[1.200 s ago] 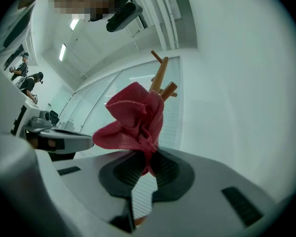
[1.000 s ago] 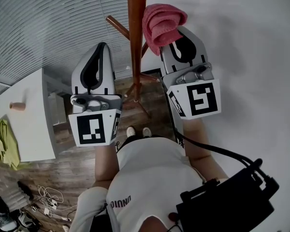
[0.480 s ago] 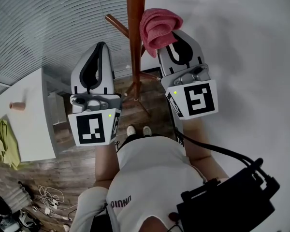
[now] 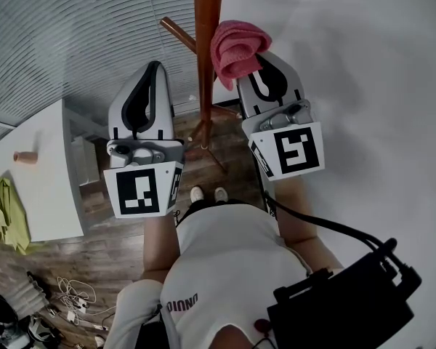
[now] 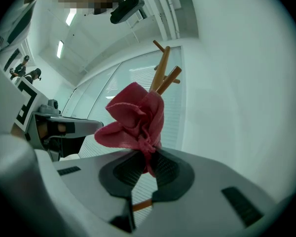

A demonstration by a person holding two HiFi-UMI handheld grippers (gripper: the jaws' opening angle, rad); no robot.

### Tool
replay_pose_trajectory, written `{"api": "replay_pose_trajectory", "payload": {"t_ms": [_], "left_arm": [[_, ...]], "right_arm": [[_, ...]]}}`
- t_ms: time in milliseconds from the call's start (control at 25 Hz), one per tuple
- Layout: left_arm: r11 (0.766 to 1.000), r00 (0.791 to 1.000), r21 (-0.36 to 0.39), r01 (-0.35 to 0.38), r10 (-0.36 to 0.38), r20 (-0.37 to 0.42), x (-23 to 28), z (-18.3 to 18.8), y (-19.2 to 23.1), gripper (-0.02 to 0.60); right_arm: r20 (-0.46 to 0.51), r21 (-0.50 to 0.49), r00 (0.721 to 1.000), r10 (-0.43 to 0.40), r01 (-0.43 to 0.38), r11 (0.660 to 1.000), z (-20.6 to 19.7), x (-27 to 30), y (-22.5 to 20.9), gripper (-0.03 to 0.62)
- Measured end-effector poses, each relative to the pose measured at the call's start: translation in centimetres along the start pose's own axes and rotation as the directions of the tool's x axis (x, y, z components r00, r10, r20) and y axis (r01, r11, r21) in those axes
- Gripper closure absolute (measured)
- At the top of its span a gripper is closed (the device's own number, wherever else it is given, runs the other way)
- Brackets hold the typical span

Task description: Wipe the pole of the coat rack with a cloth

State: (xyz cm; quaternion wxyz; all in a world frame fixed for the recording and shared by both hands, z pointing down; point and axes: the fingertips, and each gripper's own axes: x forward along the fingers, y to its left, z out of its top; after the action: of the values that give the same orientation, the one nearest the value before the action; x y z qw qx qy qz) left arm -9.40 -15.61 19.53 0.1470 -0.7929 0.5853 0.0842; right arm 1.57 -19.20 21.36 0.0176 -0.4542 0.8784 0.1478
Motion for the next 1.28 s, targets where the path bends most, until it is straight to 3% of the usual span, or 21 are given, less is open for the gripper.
{"api": "replay_pose_trajectory", "payload": {"t_ms": [1280], "left_arm": [[1.000, 1.000, -0.020, -0.009, 0.009, -0.026, -0.9, -0.7, 0.5, 0.568]], "right_arm": [[-0.103, 0.017, 0.995, 0.021, -0.019, 1.000, -3.5, -0.6, 1.6, 0.548]]}}
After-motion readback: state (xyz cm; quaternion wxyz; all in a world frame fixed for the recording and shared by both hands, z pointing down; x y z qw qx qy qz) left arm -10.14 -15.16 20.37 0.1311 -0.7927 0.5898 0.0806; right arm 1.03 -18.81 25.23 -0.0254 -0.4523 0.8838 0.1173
